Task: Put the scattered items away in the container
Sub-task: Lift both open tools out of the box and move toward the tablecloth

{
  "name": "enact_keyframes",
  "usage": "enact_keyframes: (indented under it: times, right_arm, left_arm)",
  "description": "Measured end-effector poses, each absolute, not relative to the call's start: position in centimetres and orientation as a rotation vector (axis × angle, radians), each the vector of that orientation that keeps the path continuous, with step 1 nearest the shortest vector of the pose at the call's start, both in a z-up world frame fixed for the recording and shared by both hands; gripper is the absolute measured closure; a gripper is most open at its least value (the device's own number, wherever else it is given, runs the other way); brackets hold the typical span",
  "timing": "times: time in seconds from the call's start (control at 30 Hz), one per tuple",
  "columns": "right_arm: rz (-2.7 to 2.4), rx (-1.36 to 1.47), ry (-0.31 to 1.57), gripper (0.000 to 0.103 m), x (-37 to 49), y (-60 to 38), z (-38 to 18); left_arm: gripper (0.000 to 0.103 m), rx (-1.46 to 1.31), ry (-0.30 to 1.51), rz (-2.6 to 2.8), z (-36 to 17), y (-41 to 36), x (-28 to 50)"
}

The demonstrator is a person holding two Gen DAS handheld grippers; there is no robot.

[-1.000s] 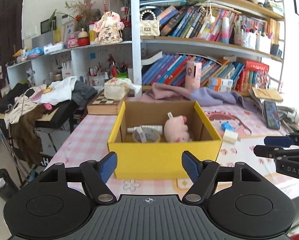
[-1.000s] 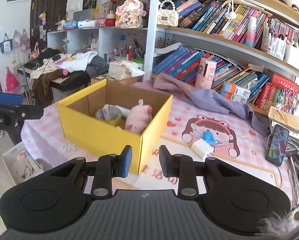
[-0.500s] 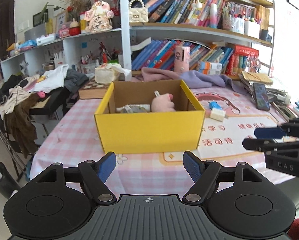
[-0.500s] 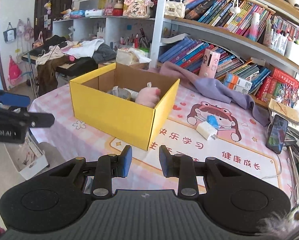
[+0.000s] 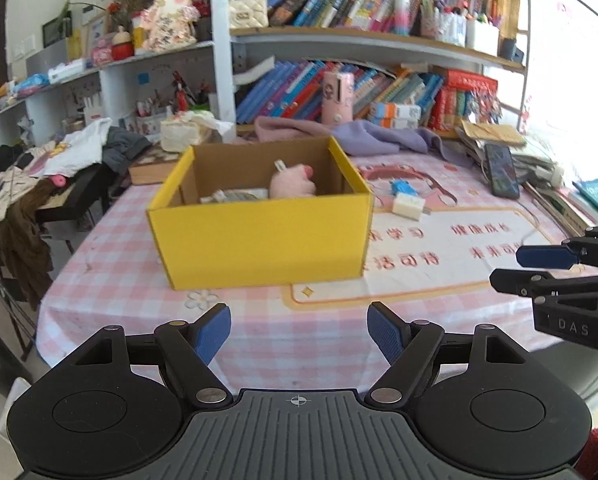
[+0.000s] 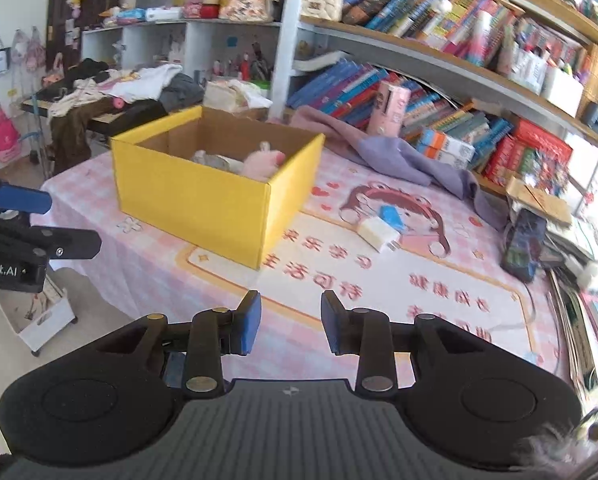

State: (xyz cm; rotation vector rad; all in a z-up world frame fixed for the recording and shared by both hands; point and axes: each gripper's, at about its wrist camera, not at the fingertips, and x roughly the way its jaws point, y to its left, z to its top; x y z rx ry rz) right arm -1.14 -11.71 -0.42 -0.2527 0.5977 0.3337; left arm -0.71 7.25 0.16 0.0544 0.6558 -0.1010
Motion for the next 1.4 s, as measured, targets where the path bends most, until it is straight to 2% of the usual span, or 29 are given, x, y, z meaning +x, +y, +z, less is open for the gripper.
enact_keyframes:
  times: [0.57,0.97,1.4]
  right_arm:
    - [0.255,-0.216,0.656,0.055,-0.2,-16.2,-1.4]
    - [0.157,-0.178,0.692,0.05,1.5,-21.3,-1.6]
    - [0.154,-0.161,0.738,0.05,5.0,-24.7,-2.5]
  left_arm:
    - [0.026,0.091,0.743,-0.227,-1.3,1.6,1.2]
    - [0.025,0.154,0.748,-0.386,-2.0,-4.5,4.0]
    - [0.026,0.157,0.774,-0.41,-2.8,-8.1,7.7]
